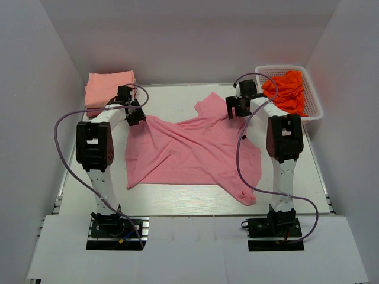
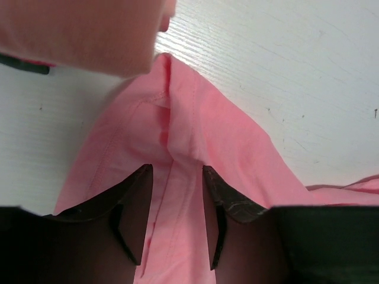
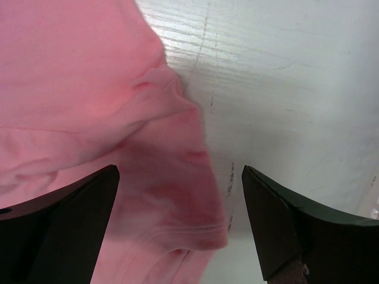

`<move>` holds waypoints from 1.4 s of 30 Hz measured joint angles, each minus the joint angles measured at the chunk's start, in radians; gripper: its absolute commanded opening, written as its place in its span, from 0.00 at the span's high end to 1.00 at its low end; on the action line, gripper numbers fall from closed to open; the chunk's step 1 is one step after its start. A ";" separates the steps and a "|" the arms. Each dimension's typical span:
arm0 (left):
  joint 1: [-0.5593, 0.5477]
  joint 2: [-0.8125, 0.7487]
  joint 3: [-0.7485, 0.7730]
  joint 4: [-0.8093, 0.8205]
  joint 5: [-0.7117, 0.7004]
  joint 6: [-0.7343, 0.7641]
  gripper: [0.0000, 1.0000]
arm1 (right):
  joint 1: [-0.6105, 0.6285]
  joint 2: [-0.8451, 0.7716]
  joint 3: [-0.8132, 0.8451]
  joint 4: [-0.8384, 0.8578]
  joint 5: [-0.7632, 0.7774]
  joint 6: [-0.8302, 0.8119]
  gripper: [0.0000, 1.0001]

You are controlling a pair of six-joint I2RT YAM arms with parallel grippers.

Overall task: Fold and stack the t-shirts
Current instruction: Flatten out the tshirt

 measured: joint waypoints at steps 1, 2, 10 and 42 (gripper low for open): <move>0.000 0.005 0.000 0.008 0.006 0.005 0.53 | 0.000 0.000 0.001 0.002 0.005 -0.002 0.10; 0.000 0.010 0.000 0.014 0.011 0.008 0.55 | 0.000 0.000 0.002 0.003 0.010 -0.004 0.10; -0.003 0.073 0.008 0.039 0.042 0.025 0.75 | 0.000 0.000 0.002 0.011 0.028 -0.005 0.10; 0.036 0.113 0.282 -0.156 -0.066 -0.002 1.00 | -0.032 0.031 0.020 -0.020 0.222 0.164 1.00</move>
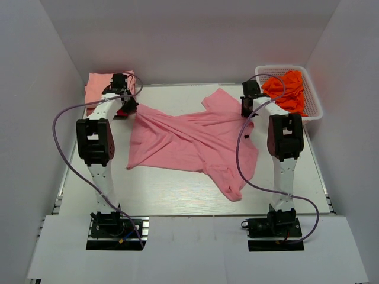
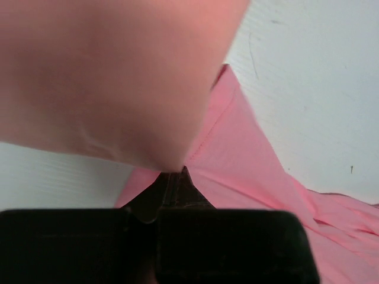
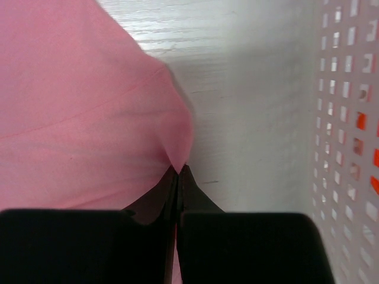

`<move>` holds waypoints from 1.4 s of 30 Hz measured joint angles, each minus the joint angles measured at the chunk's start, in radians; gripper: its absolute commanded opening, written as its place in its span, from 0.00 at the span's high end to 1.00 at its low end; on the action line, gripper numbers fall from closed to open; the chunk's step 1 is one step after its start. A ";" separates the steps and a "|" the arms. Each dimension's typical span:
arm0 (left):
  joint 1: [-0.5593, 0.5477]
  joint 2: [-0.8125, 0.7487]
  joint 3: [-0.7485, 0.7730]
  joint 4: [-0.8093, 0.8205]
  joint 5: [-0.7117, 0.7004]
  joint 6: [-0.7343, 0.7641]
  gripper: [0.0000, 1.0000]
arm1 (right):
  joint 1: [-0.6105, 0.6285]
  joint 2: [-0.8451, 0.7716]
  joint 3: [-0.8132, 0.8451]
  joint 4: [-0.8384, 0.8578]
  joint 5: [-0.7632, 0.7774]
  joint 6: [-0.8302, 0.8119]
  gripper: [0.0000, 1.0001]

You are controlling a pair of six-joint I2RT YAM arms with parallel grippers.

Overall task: Fold and stack the t-shirts
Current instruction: Flatten out the tshirt

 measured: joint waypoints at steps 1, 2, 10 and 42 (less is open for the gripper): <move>0.005 0.000 0.013 -0.011 -0.013 0.000 1.00 | -0.004 0.002 0.006 -0.008 0.003 0.003 1.00; 0.009 0.001 0.025 -0.022 -0.024 0.000 1.00 | -0.007 0.005 0.013 -0.014 0.005 0.005 1.00; 0.038 0.073 0.128 0.006 0.044 0.009 1.00 | -0.013 0.041 0.069 -0.026 -0.005 0.002 1.00; -0.030 -0.225 -0.397 0.035 0.290 0.031 0.34 | 0.078 -0.466 -0.484 0.037 -0.319 0.011 0.10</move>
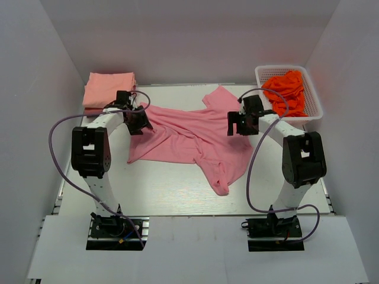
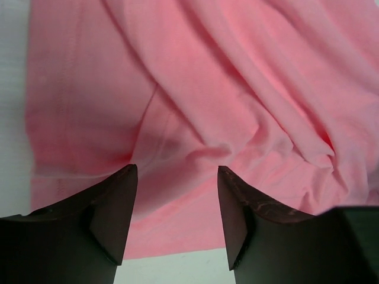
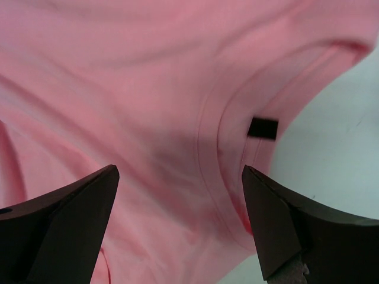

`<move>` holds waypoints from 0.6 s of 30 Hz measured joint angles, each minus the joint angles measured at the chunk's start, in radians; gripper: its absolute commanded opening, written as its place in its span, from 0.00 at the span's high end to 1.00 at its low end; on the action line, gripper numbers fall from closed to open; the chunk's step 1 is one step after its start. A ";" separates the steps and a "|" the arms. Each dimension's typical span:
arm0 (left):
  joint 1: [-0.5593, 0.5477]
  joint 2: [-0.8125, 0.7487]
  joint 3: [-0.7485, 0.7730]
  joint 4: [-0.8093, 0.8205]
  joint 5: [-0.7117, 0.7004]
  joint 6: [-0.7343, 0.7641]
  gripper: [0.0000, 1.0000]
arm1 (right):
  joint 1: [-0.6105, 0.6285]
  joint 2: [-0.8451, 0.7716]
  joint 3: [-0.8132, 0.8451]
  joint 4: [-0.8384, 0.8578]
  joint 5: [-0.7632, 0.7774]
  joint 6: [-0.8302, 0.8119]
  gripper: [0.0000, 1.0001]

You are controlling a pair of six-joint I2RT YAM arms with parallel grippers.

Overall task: Fold and stack the t-shirts
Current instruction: Flatten out the tshirt

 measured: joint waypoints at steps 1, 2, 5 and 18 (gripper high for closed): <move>-0.004 0.004 0.003 0.003 -0.004 0.002 0.35 | 0.000 -0.003 -0.029 -0.001 -0.003 0.010 0.10; -0.011 0.011 0.006 0.008 -0.010 0.004 0.37 | 0.000 -0.004 -0.052 -0.003 -0.007 0.022 0.10; -0.024 0.039 0.022 -0.003 -0.039 0.010 0.38 | 0.000 -0.005 -0.097 -0.005 -0.015 0.046 0.10; -0.024 0.027 0.014 -0.061 -0.235 0.030 0.38 | 0.000 -0.016 -0.136 -0.006 -0.018 0.091 0.10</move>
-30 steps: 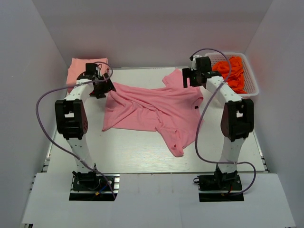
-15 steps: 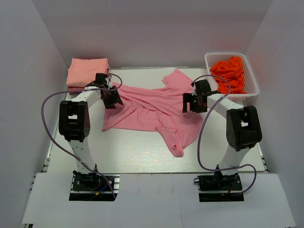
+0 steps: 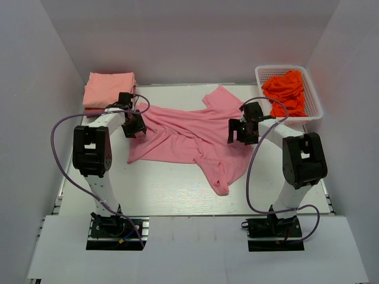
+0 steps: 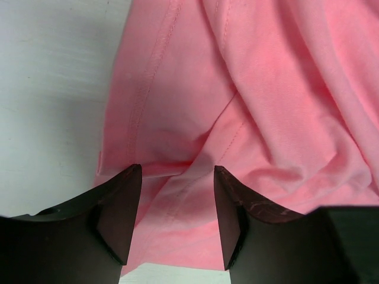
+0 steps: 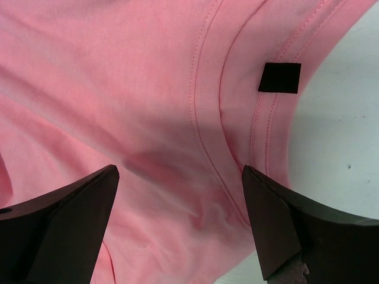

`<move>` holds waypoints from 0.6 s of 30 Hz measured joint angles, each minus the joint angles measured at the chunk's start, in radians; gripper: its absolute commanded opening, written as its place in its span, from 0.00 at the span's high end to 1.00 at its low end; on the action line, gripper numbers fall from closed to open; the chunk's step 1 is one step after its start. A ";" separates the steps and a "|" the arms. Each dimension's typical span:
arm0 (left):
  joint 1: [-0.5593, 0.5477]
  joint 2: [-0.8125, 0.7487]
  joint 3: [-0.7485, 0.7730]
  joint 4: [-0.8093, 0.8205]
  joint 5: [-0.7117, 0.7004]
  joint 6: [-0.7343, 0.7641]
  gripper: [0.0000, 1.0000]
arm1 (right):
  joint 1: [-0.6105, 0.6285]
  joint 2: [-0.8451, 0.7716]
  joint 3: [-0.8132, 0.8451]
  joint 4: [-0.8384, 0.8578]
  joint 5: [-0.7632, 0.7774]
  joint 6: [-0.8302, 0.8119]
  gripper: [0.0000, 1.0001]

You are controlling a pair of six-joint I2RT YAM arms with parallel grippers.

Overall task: Fold and stack the t-shirts
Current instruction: Flatten out the tshirt

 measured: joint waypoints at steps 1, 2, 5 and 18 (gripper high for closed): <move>0.000 -0.002 -0.005 0.001 -0.002 0.002 0.38 | 0.000 0.000 0.000 0.000 0.000 0.002 0.10; 0.000 -0.002 -0.006 0.002 -0.002 0.004 0.38 | 0.000 0.001 0.000 0.000 0.000 0.002 0.10; 0.000 -0.001 -0.013 0.010 0.017 0.008 0.38 | 0.000 0.005 0.000 0.000 0.004 0.002 0.10; 0.000 0.002 -0.055 0.053 0.134 0.019 0.55 | -0.003 0.022 0.003 -0.001 0.038 0.009 0.10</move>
